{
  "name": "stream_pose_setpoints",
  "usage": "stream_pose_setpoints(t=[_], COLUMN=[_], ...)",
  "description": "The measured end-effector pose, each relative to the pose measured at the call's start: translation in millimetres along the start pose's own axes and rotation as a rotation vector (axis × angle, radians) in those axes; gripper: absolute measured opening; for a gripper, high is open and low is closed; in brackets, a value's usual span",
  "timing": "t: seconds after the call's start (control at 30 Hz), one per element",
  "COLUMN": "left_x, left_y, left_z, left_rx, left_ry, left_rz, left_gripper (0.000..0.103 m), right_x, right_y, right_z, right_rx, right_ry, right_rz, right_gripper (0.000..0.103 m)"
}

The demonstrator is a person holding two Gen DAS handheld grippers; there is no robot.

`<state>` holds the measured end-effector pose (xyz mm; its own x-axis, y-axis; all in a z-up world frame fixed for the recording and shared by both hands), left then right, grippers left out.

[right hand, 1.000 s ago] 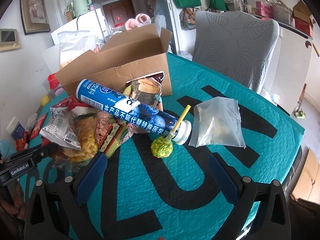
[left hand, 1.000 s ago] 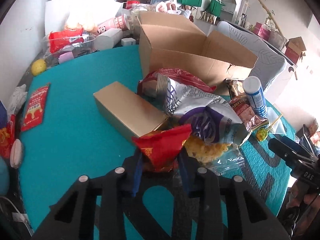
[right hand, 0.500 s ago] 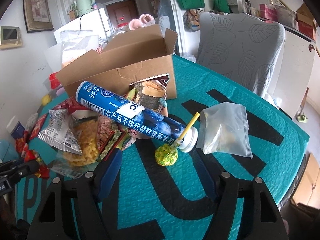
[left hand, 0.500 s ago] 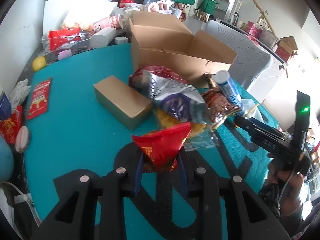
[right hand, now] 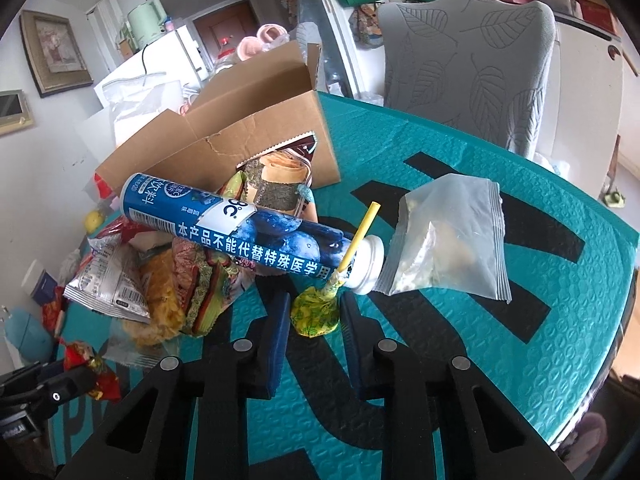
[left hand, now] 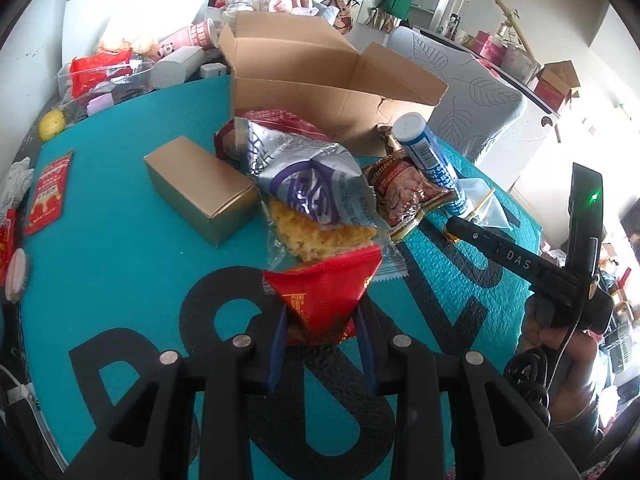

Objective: Organize snacks
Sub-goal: 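Grasp the small red candy packet with the left tool while the right tool grasps the green lollipop, then carry the red packet and lollipop into the cardboard box and open both tools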

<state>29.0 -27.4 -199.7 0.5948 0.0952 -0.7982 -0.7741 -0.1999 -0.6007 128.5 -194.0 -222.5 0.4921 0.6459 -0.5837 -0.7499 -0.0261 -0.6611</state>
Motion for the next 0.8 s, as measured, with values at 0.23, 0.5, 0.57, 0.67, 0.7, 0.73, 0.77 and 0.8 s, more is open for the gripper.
stream_pose_setpoints(t=[0.23,0.5,0.57,0.67,0.7,0.73,0.77,0.8], left_x=[-9,-21,-26,-36,-39,-42,-45,-49], left_y=[-6,-18,-23,-33,-37,-43,-47,-53], left_z=[-9,-19,-19,-20,-20,-20,-20,-20], left_rx=[0.03,0.07,0.075,0.077,0.075,0.072,0.07,0.069], left_ry=[0.028,0.044,0.045,0.039,0.04,0.043,0.045,0.046], left_rz=[-0.023,-0.058,-0.075,-0.111,-0.123,-0.136,-0.146,-0.164], left_gripper=[0.031,0.031,0.031,0.031,0.031,0.031,0.031,0.031], right_x=[-22,-41,-44,-49,-52,-53,-55,-55], right_y=[19,30,27,19,16,12,8,3], right_z=[18,66,79,97,102,108,112,117], right_rx=[-0.025,-0.122,-0.146,-0.186,-0.198,-0.212,-0.219,-0.227], right_ry=[-0.049,-0.137,-0.165,-0.195,-0.202,-0.212,-0.22,-0.229], right_rz=[0.042,0.092,0.087,0.072,0.066,0.058,0.052,0.047], right_gripper=[0.025,0.025,0.025,0.025,0.025,0.025,0.025,0.025])
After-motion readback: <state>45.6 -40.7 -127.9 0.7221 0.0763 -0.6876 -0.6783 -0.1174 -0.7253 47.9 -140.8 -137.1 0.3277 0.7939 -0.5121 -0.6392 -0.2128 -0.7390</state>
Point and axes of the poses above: each gripper's, at about its wrist camera, not at the fingertips, and x roughly the way its jaws point, z to its left, y to its underside, the point moved 9 cm from there along x, roughly the way its jaws point, and after that the axes turned 14 degrees about -y, right-handed, at the moved point
